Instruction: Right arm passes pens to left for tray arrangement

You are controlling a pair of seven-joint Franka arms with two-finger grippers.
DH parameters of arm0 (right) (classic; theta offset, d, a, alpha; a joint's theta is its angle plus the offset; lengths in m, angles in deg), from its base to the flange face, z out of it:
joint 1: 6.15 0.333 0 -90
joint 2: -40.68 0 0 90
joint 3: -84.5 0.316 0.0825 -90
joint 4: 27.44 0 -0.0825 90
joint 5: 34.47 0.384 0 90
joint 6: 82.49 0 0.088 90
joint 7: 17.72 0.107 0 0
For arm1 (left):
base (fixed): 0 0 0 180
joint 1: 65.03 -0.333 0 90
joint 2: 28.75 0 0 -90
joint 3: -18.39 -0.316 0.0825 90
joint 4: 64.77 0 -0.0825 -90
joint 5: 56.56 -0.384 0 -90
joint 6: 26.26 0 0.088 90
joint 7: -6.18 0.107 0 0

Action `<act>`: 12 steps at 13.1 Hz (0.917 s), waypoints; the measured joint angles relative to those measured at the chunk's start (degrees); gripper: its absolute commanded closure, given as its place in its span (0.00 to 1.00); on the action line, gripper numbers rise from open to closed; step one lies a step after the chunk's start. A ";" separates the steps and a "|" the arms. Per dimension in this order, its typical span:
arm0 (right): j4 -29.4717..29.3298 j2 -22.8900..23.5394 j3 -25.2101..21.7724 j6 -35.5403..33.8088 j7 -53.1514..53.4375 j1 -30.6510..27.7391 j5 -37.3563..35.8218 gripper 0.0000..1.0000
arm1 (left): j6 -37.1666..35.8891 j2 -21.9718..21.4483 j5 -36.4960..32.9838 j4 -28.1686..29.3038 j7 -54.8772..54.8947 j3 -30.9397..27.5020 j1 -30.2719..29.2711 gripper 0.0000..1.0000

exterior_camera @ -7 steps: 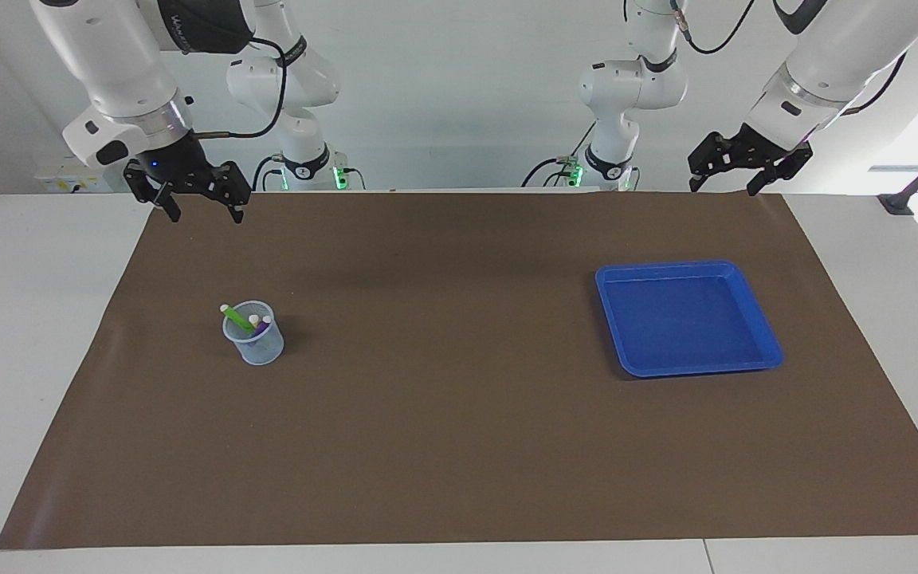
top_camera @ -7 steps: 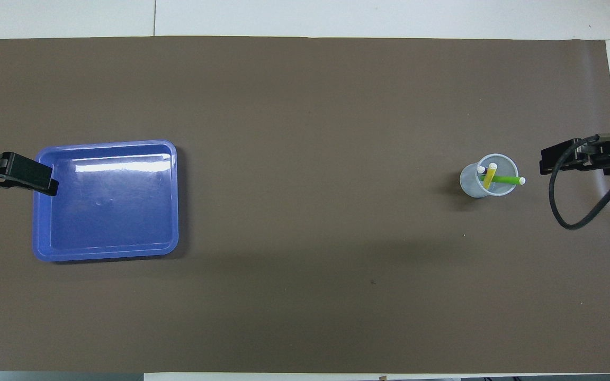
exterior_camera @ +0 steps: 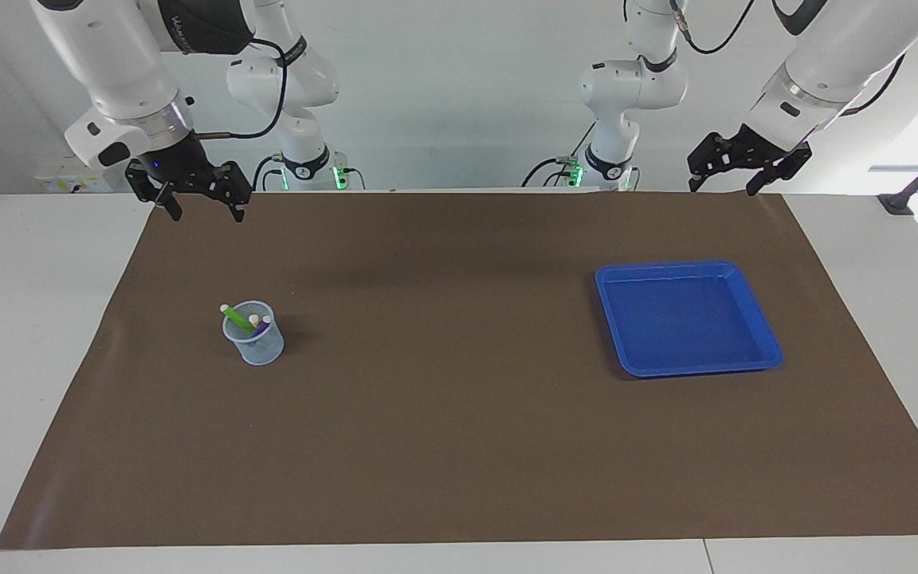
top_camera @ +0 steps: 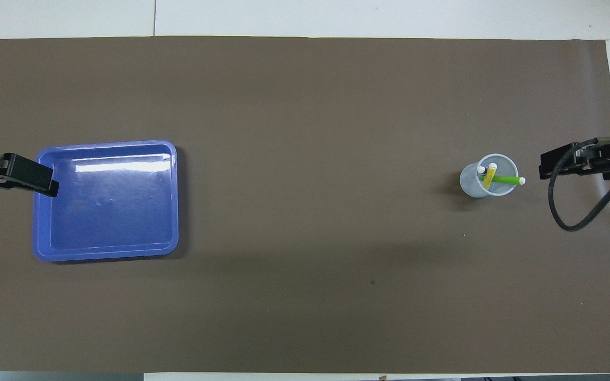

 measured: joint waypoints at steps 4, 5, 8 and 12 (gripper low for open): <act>1.68 -0.45 -0.05 2.92 0.00 -0.01 0.00 0.00 | 0.00 -0.05 0.00 0.00 0.00 0.02 -0.05 0.00; 2.85 -0.68 -0.05 4.55 0.00 -0.01 0.00 0.00 | 0.00 -0.07 0.00 0.01 0.00 -0.01 -0.11 0.00; 5.90 -0.46 -0.09 9.45 0.00 -0.01 -0.03 0.00 | 0.00 -0.11 0.00 0.01 0.00 -0.04 -0.14 0.00; 7.29 3.81 0.20 16.35 0.00 0.04 -0.05 0.02 | 0.00 -0.12 0.00 0.01 0.00 0.12 -0.10 0.00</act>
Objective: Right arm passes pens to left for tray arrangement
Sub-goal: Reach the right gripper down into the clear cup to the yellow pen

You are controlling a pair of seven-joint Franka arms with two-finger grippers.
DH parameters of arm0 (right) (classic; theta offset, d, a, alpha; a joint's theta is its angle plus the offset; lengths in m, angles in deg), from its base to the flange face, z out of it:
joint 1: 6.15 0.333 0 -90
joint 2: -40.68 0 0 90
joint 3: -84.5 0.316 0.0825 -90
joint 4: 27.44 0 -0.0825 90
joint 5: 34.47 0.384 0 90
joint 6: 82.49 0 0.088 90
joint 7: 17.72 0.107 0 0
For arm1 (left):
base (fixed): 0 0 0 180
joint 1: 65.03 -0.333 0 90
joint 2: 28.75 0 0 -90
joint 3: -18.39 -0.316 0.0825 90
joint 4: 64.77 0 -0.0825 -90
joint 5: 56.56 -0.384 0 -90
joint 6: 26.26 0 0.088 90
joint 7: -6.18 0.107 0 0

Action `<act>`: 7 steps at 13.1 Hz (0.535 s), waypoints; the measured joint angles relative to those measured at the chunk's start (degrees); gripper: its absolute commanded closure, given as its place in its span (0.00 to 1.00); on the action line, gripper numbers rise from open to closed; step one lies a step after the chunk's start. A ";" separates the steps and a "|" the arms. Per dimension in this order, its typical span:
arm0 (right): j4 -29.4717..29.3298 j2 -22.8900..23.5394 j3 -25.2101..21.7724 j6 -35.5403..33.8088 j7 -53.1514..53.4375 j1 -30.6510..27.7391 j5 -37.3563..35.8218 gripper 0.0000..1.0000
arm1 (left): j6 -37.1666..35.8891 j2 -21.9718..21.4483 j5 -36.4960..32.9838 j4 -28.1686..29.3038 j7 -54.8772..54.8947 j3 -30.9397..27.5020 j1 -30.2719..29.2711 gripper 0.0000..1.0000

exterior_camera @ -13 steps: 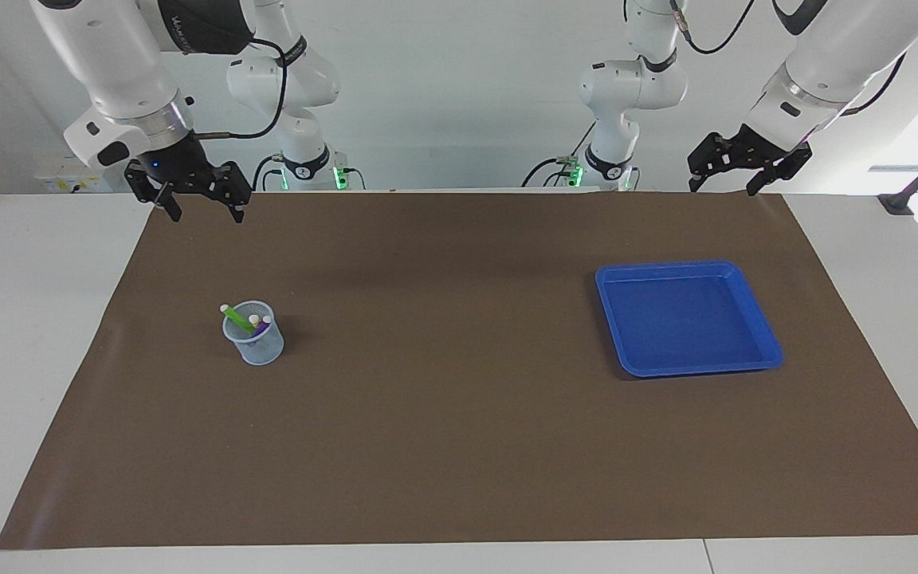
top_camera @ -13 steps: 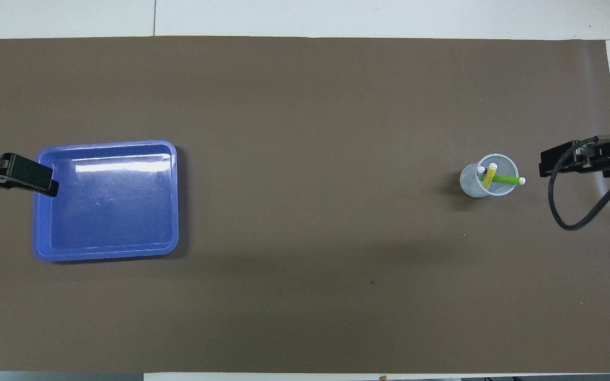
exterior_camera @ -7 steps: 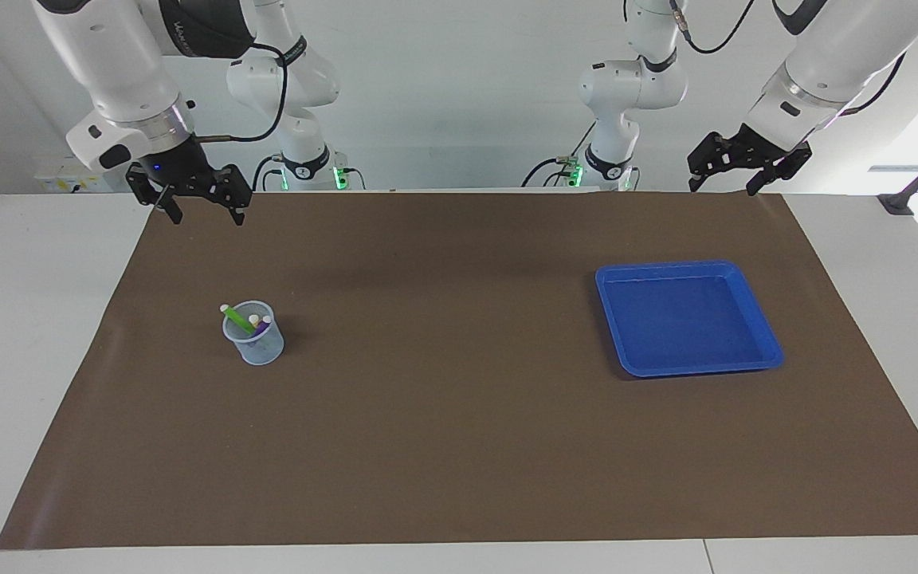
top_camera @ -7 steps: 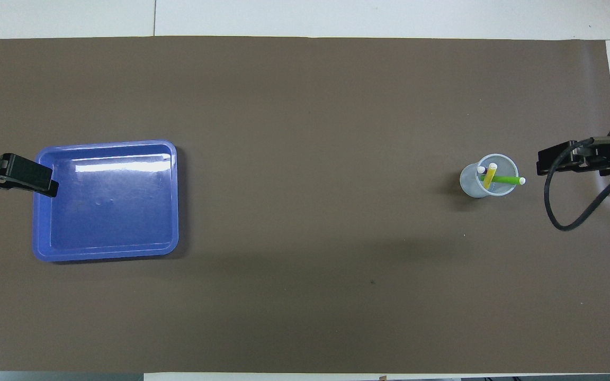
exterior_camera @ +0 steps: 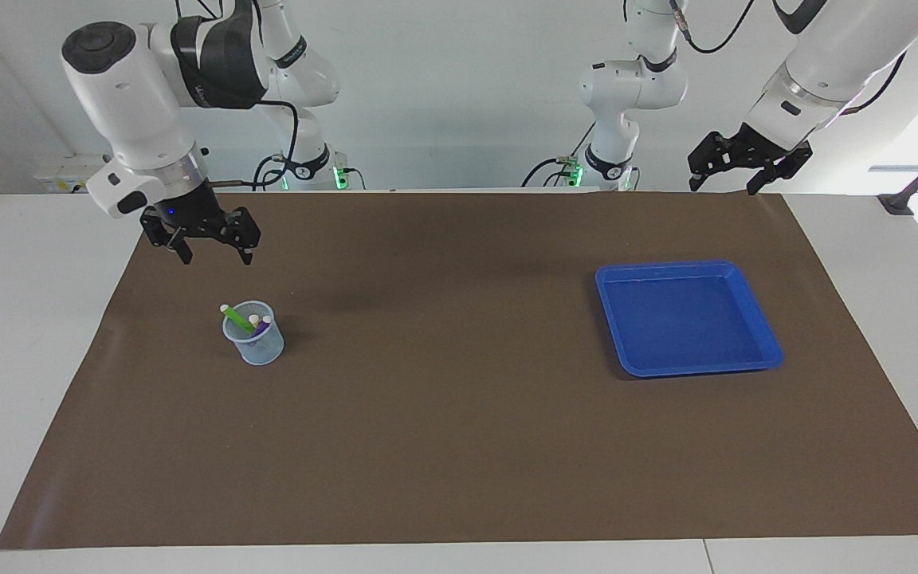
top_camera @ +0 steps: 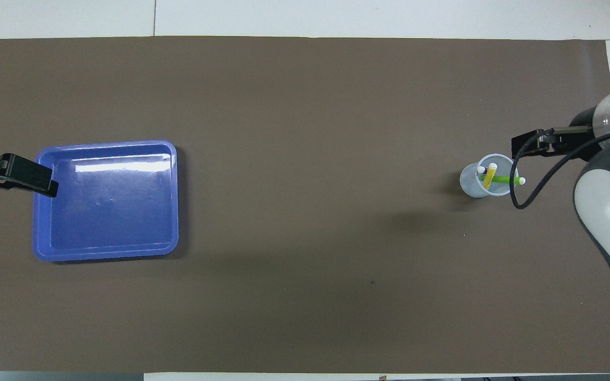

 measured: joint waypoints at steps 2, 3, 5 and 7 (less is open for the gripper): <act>0.15 3.06 0.12 3.43 0.00 0.21 -0.06 0.07 | 0.00 -0.04 0.00 0.00 0.00 0.03 0.00 0.00; 0.24 4.54 0.13 4.89 0.00 0.30 -0.22 0.12 | 0.00 -0.06 0.00 0.00 0.00 0.03 0.00 0.00; 1.08 6.57 0.13 7.36 0.00 0.35 -0.43 0.24 | 0.00 -0.09 0.00 0.00 0.00 0.03 0.00 0.00; 3.86 7.15 0.13 10.24 0.00 0.37 -0.50 0.28 | 0.00 -0.12 -0.02 0.00 0.00 0.00 -0.03 0.00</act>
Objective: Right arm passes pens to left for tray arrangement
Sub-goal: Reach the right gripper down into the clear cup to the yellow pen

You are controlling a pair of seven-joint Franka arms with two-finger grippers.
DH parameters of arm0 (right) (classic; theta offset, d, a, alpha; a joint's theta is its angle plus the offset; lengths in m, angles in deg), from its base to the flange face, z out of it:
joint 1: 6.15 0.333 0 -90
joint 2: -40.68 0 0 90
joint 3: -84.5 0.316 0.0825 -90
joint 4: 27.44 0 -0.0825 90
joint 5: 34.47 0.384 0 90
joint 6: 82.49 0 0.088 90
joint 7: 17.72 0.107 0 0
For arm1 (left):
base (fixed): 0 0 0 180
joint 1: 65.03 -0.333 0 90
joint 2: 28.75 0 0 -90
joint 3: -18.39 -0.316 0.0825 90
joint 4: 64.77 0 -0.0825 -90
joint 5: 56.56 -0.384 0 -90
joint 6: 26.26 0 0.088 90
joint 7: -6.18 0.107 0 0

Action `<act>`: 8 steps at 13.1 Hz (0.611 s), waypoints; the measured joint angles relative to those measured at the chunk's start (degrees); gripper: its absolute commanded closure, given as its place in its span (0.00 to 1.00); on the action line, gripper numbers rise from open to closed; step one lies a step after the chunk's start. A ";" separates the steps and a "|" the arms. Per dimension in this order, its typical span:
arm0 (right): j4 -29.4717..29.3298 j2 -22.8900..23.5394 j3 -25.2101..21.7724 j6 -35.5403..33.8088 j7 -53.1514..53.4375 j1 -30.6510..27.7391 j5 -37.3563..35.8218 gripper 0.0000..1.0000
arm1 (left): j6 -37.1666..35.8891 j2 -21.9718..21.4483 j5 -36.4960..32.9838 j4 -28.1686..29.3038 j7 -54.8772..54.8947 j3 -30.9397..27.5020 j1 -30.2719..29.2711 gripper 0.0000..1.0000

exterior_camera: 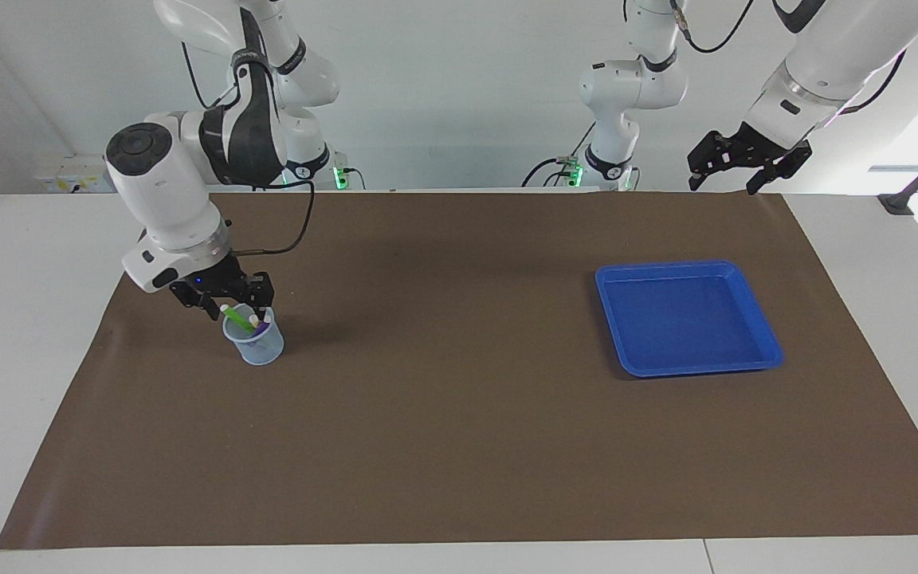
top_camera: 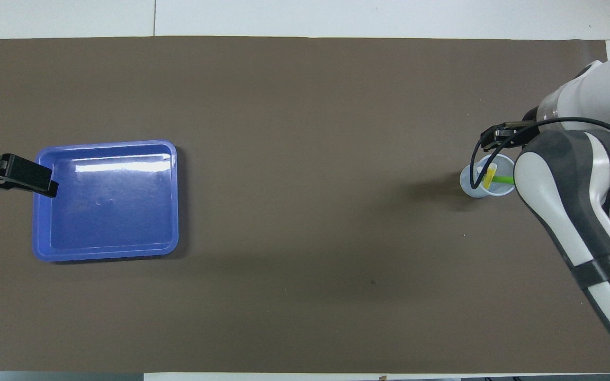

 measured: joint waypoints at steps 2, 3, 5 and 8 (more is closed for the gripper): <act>3.15 -0.16 0.00 2.76 0.00 0.02 -0.01 0.39 | 0.00 -0.08 -0.02 0.00 0.00 -0.13 -0.05 0.00; 4.55 -0.41 0.00 3.57 -0.03 0.03 -0.04 0.39 | 0.00 -0.12 -0.02 0.00 0.00 -0.16 -0.06 0.00; 7.06 -1.26 -0.01 4.91 -0.47 0.03 -0.14 0.43 | 0.00 -0.21 -0.02 0.00 0.00 -0.16 -0.06 0.00; 8.40 -2.19 -0.08 5.27 -0.73 0.02 -0.21 0.47 | 0.00 -0.26 -0.02 0.11 0.00 -0.16 -0.06 0.00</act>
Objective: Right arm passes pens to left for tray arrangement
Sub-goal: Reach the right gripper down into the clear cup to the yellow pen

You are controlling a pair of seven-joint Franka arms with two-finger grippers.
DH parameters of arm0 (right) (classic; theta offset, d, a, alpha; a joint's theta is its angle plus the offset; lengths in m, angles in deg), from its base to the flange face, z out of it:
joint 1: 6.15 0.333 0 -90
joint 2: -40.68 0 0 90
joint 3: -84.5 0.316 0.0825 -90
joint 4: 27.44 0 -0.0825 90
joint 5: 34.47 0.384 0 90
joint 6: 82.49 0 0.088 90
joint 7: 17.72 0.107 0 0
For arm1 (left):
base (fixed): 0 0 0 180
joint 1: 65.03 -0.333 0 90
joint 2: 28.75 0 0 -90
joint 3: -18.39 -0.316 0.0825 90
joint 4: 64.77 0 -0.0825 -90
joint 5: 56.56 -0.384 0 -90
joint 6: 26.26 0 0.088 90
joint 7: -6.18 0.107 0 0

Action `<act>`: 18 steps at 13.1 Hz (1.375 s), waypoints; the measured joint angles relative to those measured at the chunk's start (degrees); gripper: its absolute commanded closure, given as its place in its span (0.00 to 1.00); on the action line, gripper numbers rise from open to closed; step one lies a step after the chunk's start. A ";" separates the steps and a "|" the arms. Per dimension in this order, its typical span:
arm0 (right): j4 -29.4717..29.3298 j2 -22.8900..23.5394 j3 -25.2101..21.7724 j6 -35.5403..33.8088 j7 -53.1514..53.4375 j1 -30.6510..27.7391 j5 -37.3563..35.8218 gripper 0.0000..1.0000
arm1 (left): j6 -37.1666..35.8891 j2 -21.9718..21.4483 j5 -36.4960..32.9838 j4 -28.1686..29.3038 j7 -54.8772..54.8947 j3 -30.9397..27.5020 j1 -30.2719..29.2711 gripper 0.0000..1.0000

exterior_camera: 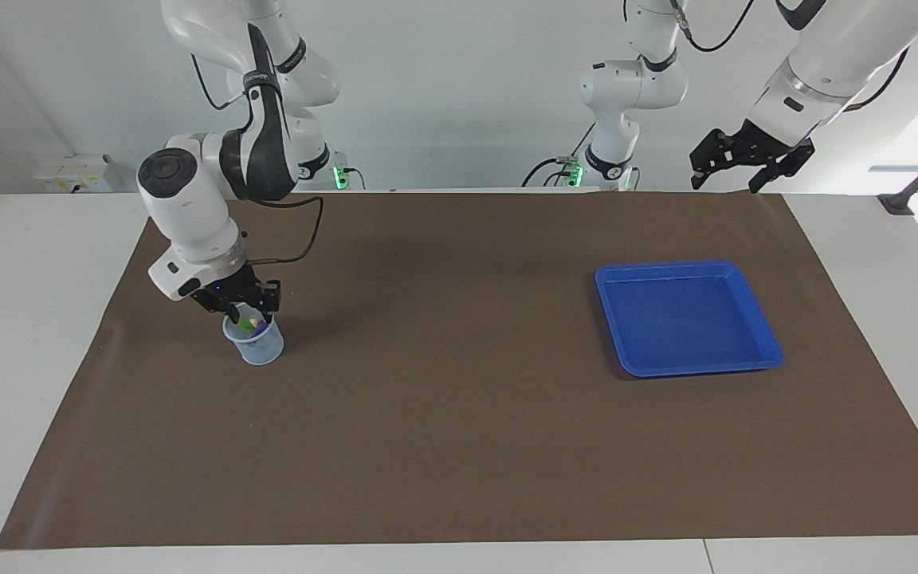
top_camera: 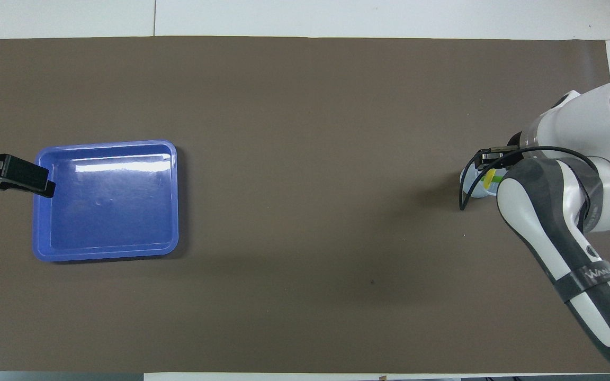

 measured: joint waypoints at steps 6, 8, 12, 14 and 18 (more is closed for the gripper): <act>0.17 -0.32 -0.05 0.37 -0.35 -0.06 -0.05 0.52 | 0.00 -0.44 0.00 0.54 0.00 0.00 0.00 0.00; 0.29 -0.32 -0.09 0.56 -0.40 -0.13 -0.05 0.52 | 0.00 -0.46 0.00 0.62 0.00 0.00 0.00 0.00; 1.11 -0.41 -0.43 0.61 -0.57 -0.81 -0.07 0.56 | 0.00 -0.65 0.00 0.63 0.00 0.00 0.00 0.00; 1.88 -0.52 -0.45 1.21 -0.73 -1.02 -0.07 0.57 | 0.00 -1.02 0.00 0.63 0.00 0.00 0.00 0.00; 2.66 -1.05 -0.44 2.10 -0.74 -1.01 -0.07 0.92 | 0.00 -1.66 0.00 0.65 0.00 0.20 0.06 0.00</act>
